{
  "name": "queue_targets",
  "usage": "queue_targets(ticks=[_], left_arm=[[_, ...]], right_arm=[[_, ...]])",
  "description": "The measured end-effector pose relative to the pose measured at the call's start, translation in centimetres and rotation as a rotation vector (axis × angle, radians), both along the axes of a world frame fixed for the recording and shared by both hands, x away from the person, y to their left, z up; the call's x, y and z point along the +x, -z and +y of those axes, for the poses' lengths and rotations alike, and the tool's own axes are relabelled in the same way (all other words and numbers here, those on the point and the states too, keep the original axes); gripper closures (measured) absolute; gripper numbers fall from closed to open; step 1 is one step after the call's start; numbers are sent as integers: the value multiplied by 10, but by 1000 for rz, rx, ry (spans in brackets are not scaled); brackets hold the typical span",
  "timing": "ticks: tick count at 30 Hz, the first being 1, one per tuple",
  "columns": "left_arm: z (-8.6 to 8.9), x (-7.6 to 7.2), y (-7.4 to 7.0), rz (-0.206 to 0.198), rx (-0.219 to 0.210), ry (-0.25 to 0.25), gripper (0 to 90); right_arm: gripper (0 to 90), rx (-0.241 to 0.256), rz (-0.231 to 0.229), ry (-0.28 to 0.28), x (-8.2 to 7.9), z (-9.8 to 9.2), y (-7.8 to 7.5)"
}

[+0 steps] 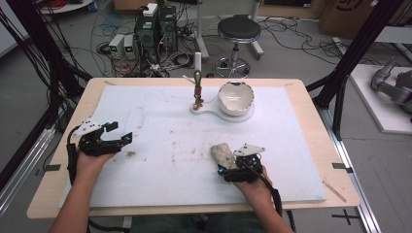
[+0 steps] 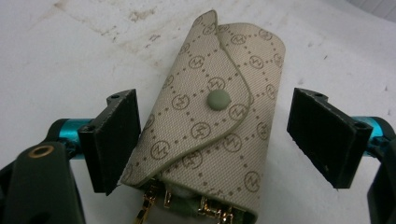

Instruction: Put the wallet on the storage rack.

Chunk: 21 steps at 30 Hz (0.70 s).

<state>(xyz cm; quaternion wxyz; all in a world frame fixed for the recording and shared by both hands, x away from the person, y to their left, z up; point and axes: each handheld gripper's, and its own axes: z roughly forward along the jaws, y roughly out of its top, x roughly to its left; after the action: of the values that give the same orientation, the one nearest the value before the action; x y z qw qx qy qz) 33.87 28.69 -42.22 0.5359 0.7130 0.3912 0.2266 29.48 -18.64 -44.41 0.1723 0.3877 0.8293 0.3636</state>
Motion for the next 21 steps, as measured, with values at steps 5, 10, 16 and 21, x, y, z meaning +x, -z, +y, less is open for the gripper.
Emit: queue_targets(ticks=[5, 10, 16, 21], left_arm=[[1, 0, 0, -2, 3, 0, 205], [2, 0, 0, -2, 5, -2, 205], [1, 1, 1, 1, 2, -1, 205], [2, 0, 0, 0, 2, -2, 205]], right_arm=[[177, -25, 22, 15, -4, 5, 5], [178, -75, 19, 43, -9, 10, 8], [205, -55, 48, 49, -8, 9, 9], [307, -48, 51, 51, -9, 8, 7]])
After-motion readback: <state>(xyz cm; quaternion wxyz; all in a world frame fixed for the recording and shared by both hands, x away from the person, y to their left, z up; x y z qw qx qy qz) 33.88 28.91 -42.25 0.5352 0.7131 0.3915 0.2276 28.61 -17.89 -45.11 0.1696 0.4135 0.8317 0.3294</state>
